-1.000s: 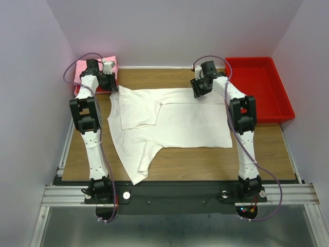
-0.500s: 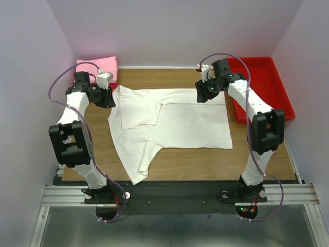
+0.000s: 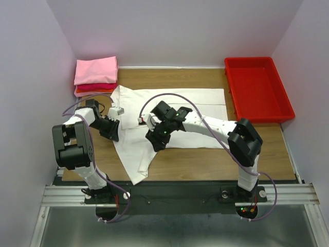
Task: Fold and stack the t-shirts
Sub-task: Fold the tshirt
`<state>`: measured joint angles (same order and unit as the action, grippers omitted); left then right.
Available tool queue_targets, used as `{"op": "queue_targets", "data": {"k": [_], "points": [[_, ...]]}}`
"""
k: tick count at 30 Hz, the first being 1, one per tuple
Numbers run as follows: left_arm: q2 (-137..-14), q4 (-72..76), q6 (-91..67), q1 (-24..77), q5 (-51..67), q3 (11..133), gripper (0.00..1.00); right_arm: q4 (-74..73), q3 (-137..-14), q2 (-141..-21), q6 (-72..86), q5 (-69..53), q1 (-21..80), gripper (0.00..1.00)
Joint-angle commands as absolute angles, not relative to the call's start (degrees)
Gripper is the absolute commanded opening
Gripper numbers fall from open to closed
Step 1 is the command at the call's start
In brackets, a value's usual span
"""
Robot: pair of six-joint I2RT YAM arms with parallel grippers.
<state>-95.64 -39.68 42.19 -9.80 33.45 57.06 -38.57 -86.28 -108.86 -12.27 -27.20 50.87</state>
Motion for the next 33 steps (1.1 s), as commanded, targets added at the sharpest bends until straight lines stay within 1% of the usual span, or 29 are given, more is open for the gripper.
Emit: {"op": "queue_targets", "data": {"k": [1,5,8,9,11,14,15,19,21,24,25,26,27,28,30,33], "points": [[-98.08,-36.57,41.23,-10.02,30.15,58.88,0.28,-32.26,-88.94,-112.13,-10.81,-25.67,54.66,0.56],[-102.03,-34.81,39.55,-10.02,28.13,61.61,0.27,-30.33,-90.87,-116.54,-9.67,-24.52,57.47,0.56],[-104.14,-34.28,39.11,-10.02,27.25,63.45,0.27,-29.88,-91.14,-119.17,-9.75,-23.39,58.01,0.54],[-104.59,-33.76,38.76,-10.02,27.07,64.15,0.27,-29.88,-90.88,-119.61,-9.76,-23.03,58.01,0.5],[-105.38,-32.96,38.06,-10.02,26.28,64.95,0.26,-29.8,-90.01,-119.97,-10.45,-21.19,58.1,0.47],[-108.36,-32.52,37.71,-10.11,24.79,68.01,0.24,-29.88,-86.15,-119.62,-11.51,-19.08,58.01,0.37],[-108.98,-32.35,37.44,-10.11,24.44,68.03,0.24,-29.88,-86.13,-119.18,-11.86,-18.38,58.01,0.37],[-112.32,-32.52,36.56,-10.89,23.47,73.46,0.21,-29.97,-79.74,-116.2,-14.06,-16.7,58.01,0.28],[-113.64,-33.04,36.47,-11.16,23.47,75.66,0.2,-30.06,-77.88,-113.92,-14.68,-16.61,58.01,0.26],[-113.21,-35.24,37.61,-11.34,24.78,76.64,0.2,-30.58,-77.08,-111.1,-14.85,-19.5,58.01,0.28],[-112.68,-35.94,39.01,-11.34,25.57,76.55,0.21,-31.2,-77.17,-108.31,-14.68,-20.73,57.92,0.32],[-111.81,-38.12,40.15,-11.34,28.36,76.29,0.23,-31.46,-77.6,-107.06,-14.07,-23.0,58.01,0.35],[-109.62,-39.19,41.38,-11.34,29.43,76.03,0.28,-32.07,-78.22,-105.31,-13.8,-23.38,57.92,0.38],[-108.29,-41.37,43.4,-11.42,30.84,75.24,0.31,-32.52,-78.66,-103.81,-13.71,-23.38,58.01,0.42],[-103.22,-43.06,45.61,-11.51,33.82,73.75,0.36,-33.57,-77.79,-98.54,-14.06,-21.11,57.57,0.47],[-96.89,-45.08,49.21,-11.6,34.63,72.34,0.39,-34.98,-74.9,-91.53,-15.2,-18.38,55.82,0.52]]}}
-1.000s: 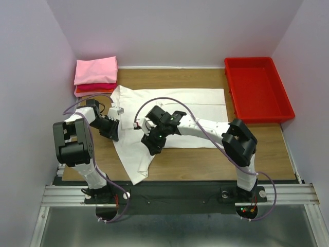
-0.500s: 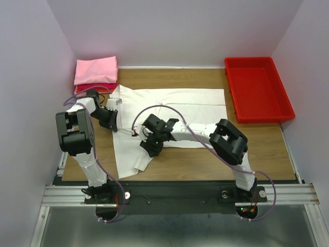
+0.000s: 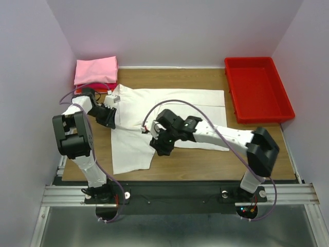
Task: Fold and stack the t-shirts
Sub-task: Fold the tshirt
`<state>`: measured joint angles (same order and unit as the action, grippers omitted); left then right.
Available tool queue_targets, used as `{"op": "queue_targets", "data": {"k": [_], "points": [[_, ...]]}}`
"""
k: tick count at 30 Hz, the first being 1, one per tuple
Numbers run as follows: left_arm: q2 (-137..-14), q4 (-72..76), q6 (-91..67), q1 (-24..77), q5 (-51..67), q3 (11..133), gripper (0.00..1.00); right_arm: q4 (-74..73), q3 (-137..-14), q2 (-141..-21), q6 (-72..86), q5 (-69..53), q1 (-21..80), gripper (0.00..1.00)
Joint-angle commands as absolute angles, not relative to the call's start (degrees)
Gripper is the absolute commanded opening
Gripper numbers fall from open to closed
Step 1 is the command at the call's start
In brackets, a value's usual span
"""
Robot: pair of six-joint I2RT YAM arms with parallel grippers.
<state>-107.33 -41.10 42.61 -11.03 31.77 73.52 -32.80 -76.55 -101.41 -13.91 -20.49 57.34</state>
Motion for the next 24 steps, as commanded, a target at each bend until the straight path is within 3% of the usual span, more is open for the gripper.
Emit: {"op": "queue_targets", "data": {"k": [1,10,15,24], "points": [[-95.46,-45.61,51.22,-11.6,34.54,71.12,0.4,-36.37,-72.45,-89.84,-15.9,-17.59,53.46,0.52],[-87.63,-47.38,61.69,-11.51,34.45,64.0,0.46,-41.57,-56.88,-77.18,-28.03,-7.57,29.72,0.53],[-86.49,-43.77,63.72,-10.9,32.17,60.56,0.46,-41.48,-52.83,-77.26,-35.5,-5.01,20.77,0.51],[-85.96,-41.49,64.07,-10.37,29.53,58.54,0.46,-41.75,-47.56,-74.18,-39.64,-4.39,18.19,0.47]]}}
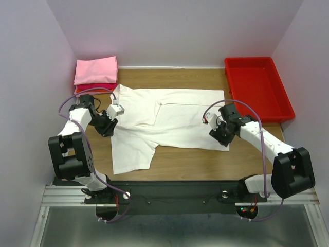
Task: Fold and stack the t-shirts
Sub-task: Fold the tshirt
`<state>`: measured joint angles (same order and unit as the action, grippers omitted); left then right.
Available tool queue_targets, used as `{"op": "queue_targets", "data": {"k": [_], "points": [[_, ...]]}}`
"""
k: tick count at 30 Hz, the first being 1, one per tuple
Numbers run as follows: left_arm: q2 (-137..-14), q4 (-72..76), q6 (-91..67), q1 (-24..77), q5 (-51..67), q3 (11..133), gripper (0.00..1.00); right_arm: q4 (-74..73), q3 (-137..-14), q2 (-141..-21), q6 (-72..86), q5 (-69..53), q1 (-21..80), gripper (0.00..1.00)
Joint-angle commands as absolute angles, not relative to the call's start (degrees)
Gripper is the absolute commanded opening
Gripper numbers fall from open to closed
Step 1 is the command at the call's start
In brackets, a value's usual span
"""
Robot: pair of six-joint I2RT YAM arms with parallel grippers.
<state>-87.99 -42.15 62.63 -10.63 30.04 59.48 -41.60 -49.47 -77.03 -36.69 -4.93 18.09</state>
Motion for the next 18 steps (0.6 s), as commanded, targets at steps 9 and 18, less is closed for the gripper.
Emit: {"op": "queue_targets", "data": {"k": [9,18], "points": [[-85.78,-40.34,64.07,-9.49,27.95,57.39,0.46,-38.68,-42.46,-76.46,-41.48,-3.87,18.19,0.44],[-85.78,-38.93,64.69,-9.4,27.33,55.46,0.47,-35.6,-38.94,-78.75,-42.27,-3.61,18.19,0.41]]}}
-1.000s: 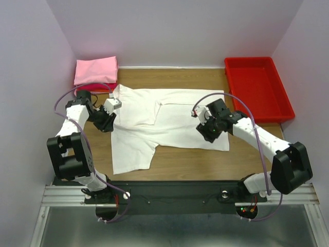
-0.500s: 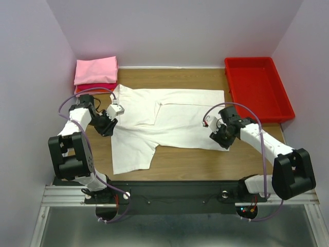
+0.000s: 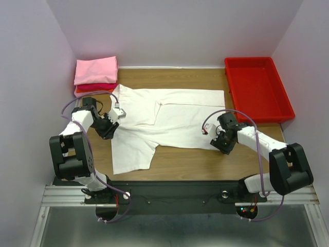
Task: Fold and stack the t-shirts
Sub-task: Fold the tshirt
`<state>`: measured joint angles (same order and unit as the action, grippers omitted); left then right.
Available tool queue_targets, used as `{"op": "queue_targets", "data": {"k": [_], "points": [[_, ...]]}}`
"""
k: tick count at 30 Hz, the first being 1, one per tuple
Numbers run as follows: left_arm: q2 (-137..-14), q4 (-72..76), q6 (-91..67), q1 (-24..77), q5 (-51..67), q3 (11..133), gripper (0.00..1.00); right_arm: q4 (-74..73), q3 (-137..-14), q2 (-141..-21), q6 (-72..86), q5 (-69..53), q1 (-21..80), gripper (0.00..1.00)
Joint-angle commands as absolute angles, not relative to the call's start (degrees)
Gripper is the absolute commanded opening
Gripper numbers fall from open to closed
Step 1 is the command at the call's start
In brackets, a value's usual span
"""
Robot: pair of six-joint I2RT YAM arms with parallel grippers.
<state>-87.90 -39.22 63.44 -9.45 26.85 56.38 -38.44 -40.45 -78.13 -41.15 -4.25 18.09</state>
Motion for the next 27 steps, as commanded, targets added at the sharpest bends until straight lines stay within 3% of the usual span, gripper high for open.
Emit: {"op": "queue_targets", "data": {"k": [1,6,13,21,22,26,27], "points": [[-85.96,-39.46,65.73,-9.32,27.68,55.2,0.47,-35.33,-38.59,-79.01,-42.54,-3.52,18.11,0.4],[-83.33,-38.94,68.98,-7.83,28.04,51.6,0.47,-33.31,-37.0,-78.93,-42.81,-2.46,18.19,0.32],[-79.19,-38.85,71.27,-3.87,25.58,46.33,0.47,-33.4,-38.85,-79.71,-42.1,-2.02,18.19,0.08],[-80.16,-32.96,71.01,-0.44,18.55,38.77,0.43,-33.49,-39.46,-79.19,-42.1,-0.35,18.19,0.01],[-80.07,-32.61,71.36,-0.44,17.94,37.54,0.4,-33.57,-39.64,-79.02,-42.01,-0.26,18.19,0.0],[-77.8,-34.7,71.63,-0.44,17.49,37.0,0.02,-34.8,-40.34,-77.87,-42.18,1.32,18.19,0.0],[-76.83,-35.5,71.54,-0.35,17.75,37.26,0.0,-35.33,-40.6,-77.44,-42.36,1.41,18.19,0.01]]}}
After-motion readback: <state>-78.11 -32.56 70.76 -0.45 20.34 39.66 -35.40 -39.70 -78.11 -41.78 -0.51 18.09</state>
